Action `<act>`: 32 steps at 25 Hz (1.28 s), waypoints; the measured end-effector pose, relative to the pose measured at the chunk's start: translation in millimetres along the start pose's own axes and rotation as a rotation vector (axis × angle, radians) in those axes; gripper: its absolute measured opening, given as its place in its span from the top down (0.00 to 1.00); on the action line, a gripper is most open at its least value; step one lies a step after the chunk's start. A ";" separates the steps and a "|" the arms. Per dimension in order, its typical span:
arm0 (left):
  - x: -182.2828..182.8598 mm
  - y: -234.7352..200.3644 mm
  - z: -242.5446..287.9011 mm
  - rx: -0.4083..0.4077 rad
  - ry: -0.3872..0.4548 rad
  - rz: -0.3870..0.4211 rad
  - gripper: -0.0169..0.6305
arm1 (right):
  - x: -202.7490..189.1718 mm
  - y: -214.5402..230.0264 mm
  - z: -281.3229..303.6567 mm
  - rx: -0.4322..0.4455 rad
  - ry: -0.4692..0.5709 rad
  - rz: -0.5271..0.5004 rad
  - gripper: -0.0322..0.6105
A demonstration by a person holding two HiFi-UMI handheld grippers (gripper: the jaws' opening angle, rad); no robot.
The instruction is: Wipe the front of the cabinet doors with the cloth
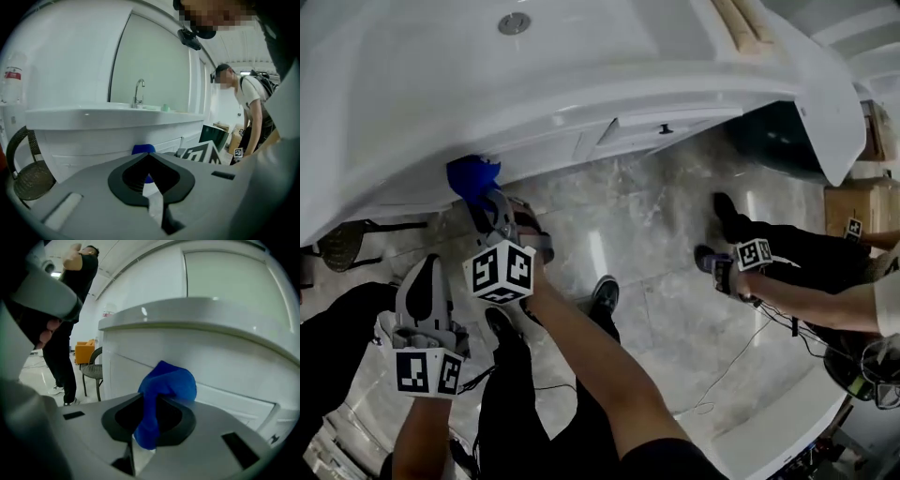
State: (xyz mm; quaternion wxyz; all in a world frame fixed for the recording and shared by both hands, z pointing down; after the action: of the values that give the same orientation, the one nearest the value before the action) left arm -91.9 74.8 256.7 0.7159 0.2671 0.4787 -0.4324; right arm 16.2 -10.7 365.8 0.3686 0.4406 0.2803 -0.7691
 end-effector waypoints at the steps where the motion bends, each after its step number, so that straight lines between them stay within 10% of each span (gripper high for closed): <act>1: -5.2 3.7 4.5 0.001 -0.010 -0.001 0.98 | -9.0 0.0 9.8 0.020 -0.024 0.017 0.87; 20: -19.8 108.2 69.2 -0.083 -0.007 -0.023 0.98 | -104.7 203.4 -74.8 -0.214 -0.195 0.147 0.87; 26: -37.7 60.8 46.9 -0.054 -0.006 -0.019 0.98 | -106.6 176.5 -74.3 -0.231 -0.226 0.102 0.87; 32: -56.2 2.0 4.0 -0.023 -0.031 -0.016 0.98 | -85.9 64.5 1.7 -0.071 -0.224 0.062 0.87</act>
State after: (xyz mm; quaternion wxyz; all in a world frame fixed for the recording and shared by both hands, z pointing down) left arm -97.7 92.9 309.7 0.7228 0.2483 0.4748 -0.4365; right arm 97.0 -21.4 435.7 0.4366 0.3473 0.2506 -0.7912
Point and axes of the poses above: the fingertips, and each gripper's own axes: z forward along the fingers, y to its right, x out of its top, the point moved 8 cm from there along -z, backward along the fingers, and after that the axes turned 4 degrees about z, right-handed, at the moved point
